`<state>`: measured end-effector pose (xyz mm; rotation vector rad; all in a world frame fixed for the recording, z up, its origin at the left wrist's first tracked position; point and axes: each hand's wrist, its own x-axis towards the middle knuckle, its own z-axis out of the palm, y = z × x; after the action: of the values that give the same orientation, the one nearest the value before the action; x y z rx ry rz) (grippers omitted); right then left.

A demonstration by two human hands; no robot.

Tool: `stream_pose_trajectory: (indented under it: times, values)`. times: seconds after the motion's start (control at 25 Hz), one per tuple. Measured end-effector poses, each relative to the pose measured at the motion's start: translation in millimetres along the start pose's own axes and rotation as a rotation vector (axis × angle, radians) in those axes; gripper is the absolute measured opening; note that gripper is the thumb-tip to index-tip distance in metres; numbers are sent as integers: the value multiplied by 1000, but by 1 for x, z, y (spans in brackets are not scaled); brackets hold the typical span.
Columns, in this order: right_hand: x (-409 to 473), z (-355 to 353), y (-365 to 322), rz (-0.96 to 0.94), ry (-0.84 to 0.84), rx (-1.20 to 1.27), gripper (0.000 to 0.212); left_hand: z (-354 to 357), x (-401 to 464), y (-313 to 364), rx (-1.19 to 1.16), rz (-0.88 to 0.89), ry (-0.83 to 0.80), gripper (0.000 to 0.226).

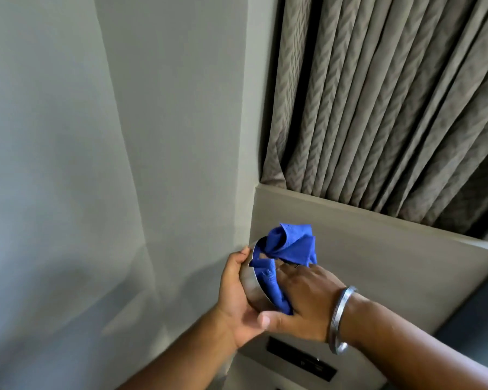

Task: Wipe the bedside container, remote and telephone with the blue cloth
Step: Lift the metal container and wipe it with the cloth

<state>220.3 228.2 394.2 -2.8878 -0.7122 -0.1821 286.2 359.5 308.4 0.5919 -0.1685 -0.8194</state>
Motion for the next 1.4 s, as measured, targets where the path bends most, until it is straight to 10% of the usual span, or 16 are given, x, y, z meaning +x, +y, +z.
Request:
stream_pose_trajectory:
  times: [0.28,0.52,0.76,0.96,1.2,1.4]
  values:
    - [-7,-6,-17,-129,-4,418,76,22,-9,9,13,87,-40,46]
    - [7,-38,-25,-48,216,69,73,51,-10,46,80,244,-89,55]
    - [17,-46,-45,-103,106,324,76,51,-23,41,40,217,-117,53]
    - [-11,-41,-47,-49,192,-212,85,51,-32,37,126,218,-74,56]
    - [-8,-52,-42,-206,58,204,61,51,-36,14,119,238,-164,60]
    - [-16,-59,-17,-41,83,-173,94,69,-28,42,274,323,-126,63]
